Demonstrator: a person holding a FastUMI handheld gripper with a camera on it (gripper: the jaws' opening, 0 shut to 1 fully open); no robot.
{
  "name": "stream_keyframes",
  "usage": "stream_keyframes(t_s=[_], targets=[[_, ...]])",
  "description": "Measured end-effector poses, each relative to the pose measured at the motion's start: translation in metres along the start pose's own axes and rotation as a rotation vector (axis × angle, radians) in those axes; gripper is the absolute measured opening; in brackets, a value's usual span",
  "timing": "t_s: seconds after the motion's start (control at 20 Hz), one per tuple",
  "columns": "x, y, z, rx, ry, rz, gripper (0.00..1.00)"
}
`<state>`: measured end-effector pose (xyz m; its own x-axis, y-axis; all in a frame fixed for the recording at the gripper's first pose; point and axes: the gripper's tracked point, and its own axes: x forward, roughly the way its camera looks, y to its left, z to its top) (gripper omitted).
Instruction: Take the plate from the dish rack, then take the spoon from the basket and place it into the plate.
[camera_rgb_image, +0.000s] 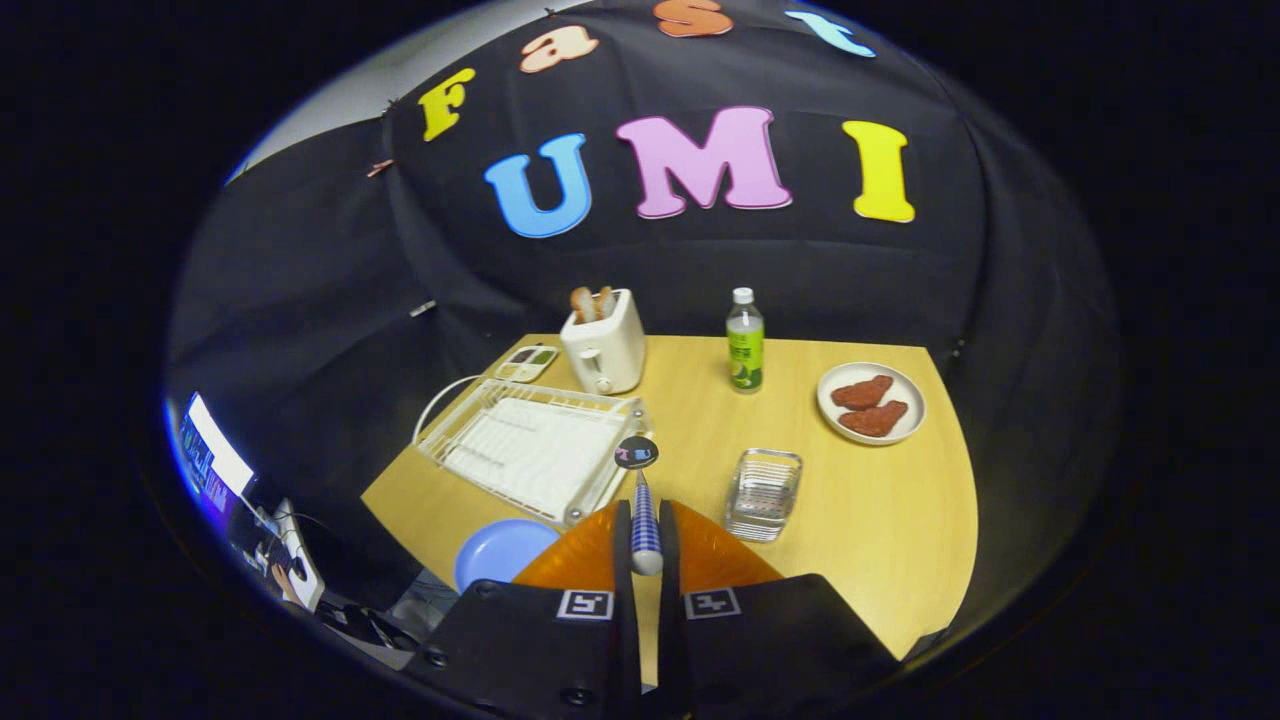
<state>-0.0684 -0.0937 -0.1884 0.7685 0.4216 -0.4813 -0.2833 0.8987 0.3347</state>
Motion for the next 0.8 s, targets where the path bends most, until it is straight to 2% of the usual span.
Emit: stream_keyframes(t_s=[0.2, 0.35, 0.55, 0.8], targets=[[0.007, 0.074, -0.022, -0.038, 0.043, 0.111, 0.11], [0.026, 0.112, -0.058, -0.072, 0.106, 0.163, 0.11], [0.056, 0.130, -0.114, -0.127, 0.209, 0.159, 0.11], [0.096, 0.128, -0.168, -0.170, 0.301, 0.116, 0.11]])
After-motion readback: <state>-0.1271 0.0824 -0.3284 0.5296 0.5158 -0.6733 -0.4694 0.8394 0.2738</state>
